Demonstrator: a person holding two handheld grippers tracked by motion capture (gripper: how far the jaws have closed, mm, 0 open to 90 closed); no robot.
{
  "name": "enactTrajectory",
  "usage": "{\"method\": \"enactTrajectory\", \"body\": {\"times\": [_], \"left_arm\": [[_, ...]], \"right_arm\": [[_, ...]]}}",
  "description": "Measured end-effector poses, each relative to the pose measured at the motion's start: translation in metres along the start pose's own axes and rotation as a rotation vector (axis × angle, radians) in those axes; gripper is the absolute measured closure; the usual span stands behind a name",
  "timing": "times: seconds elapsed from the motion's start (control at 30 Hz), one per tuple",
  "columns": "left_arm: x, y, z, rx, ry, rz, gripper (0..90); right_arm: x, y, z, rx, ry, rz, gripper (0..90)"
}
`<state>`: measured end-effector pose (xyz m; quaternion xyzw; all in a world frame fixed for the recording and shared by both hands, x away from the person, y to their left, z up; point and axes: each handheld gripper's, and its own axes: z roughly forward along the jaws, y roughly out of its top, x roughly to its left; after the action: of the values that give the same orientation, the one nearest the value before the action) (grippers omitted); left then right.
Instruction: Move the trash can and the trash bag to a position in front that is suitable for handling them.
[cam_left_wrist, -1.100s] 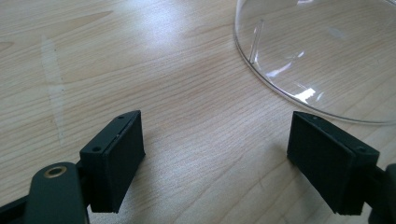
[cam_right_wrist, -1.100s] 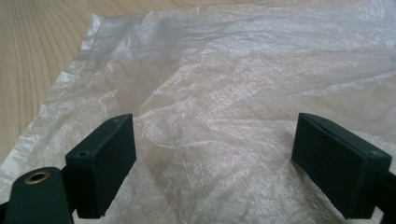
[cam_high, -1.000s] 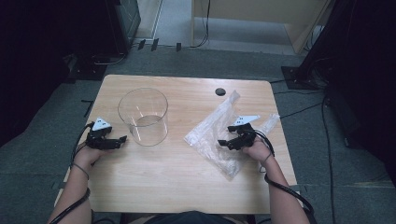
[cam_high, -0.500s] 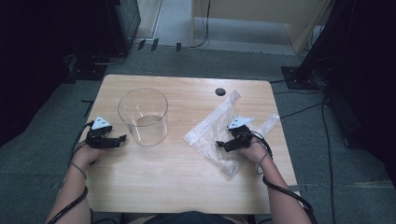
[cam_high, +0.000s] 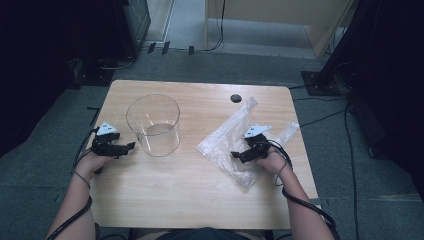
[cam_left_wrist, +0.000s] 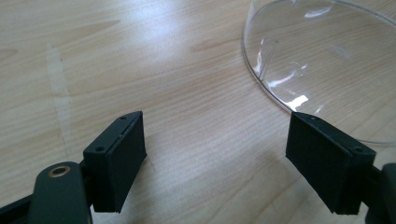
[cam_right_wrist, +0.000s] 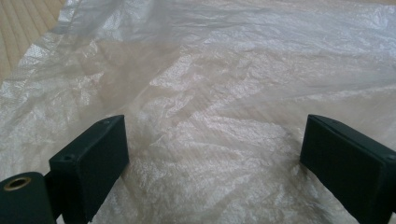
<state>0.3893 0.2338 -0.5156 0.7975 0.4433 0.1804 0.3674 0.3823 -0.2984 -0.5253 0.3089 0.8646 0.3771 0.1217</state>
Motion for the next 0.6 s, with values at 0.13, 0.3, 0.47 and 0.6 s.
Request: {"method": "enactTrajectory", "body": {"times": [0.13,0.3,0.47,0.6], "left_arm": [[0.001,0.003,0.001,0.001,-0.001,-0.028,19.2],[0.008,0.01,0.003,-0.027,-0.045,-0.083,19.3],[0.01,0.016,0.003,0.02,-0.07,-0.098,19.3],[0.014,0.024,0.005,0.031,-0.054,-0.126,19.3]], "right_arm": [[0.0,0.0,0.0,0.001,0.0,-0.003,7.5],[0.0,0.0,0.0,0.0,0.002,-0.003,7.4],[0.0,0.0,0.0,0.001,0.001,-0.004,7.2],[0.0,0.0,0.001,0.002,0.001,-0.005,6.7]]}}
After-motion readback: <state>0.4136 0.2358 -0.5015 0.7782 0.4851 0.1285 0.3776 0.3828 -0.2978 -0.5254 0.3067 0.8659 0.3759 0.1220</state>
